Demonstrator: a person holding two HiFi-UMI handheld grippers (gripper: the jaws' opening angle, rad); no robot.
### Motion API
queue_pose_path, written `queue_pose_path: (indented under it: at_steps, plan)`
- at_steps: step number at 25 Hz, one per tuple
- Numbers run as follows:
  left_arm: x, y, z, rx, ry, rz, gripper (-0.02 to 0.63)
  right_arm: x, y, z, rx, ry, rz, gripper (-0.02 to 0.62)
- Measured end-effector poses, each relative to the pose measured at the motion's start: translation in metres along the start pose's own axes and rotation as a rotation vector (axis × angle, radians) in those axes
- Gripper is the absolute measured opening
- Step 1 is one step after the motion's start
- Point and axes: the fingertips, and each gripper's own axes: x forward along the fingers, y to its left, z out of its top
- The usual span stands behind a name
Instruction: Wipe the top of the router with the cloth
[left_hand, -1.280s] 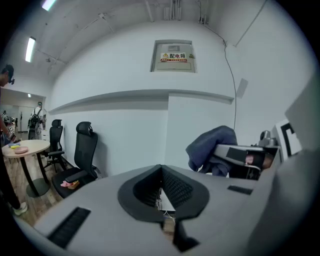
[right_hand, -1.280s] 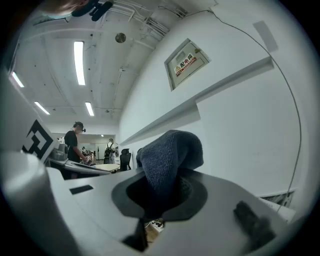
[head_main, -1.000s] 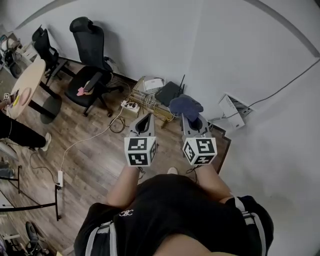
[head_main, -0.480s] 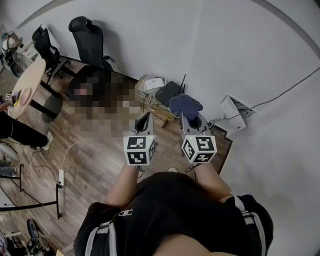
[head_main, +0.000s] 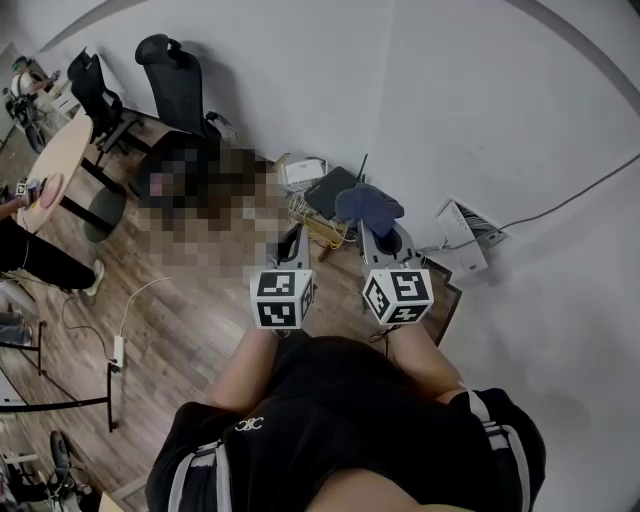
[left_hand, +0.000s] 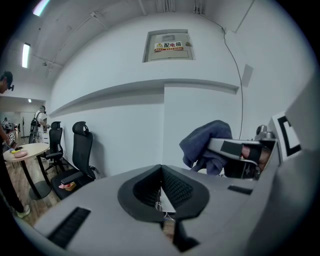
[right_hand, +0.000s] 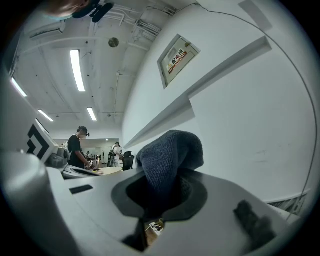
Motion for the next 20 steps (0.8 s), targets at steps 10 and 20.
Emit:
queue_pose_path:
  at_steps: [10,20]
  plan:
    - [0.049,-0.005,0.012,0.017,0.005,-0.004,0.011,0.029,-0.033,-0.002,0.031,0.004,0.020,0.044]
    - [0.129,0.034,0.027,0.008,0.023,-0.017,0.011,0.110,-0.066,-0.007,0.040,0.032,0.023,0.044]
